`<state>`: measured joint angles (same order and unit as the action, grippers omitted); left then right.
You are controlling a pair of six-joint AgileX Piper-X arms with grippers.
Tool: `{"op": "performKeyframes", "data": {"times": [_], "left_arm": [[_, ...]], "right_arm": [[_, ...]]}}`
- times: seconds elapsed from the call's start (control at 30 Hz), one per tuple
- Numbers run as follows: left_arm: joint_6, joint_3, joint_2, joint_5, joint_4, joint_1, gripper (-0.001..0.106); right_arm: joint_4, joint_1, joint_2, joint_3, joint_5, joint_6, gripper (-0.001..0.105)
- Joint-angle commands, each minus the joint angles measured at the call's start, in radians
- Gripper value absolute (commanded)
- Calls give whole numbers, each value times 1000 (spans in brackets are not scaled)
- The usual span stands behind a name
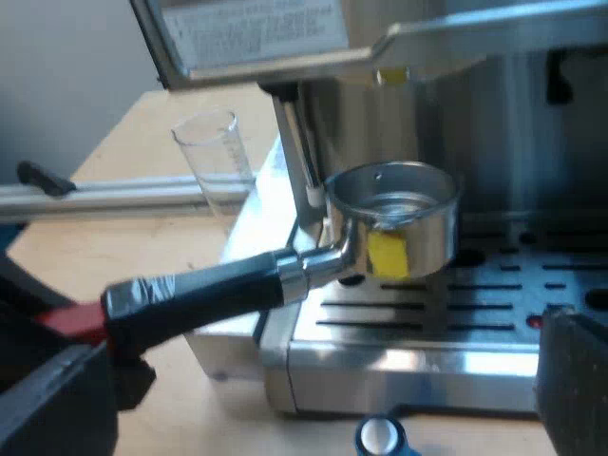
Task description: Put the handle in the coffee machine
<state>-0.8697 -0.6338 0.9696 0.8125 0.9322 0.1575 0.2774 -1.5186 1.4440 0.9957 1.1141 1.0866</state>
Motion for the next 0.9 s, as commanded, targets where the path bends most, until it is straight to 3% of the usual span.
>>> {"op": "performKeyframes", "data": {"times": [0.03,0.07,0.1,0.3,0.4,0.9], "left_arm": [[41,-12,10,80,-20,0,0],[41,-12,15,86,-26,0,0],[41,-12,23,86,-32,0,0],[41,-12,94,86,-81,0,0],[41,-12,113,86,-97,0,0],[41,-67,222,124,-151,0,0]], "right_arm": [[-12,3,18,0,13,18,90],[-17,3,38,0,20,31,90],[-53,3,81,0,102,64,90],[-111,3,128,0,179,75,90],[-119,22,127,0,180,122,90],[-171,130,141,-29,139,123,90]]}}
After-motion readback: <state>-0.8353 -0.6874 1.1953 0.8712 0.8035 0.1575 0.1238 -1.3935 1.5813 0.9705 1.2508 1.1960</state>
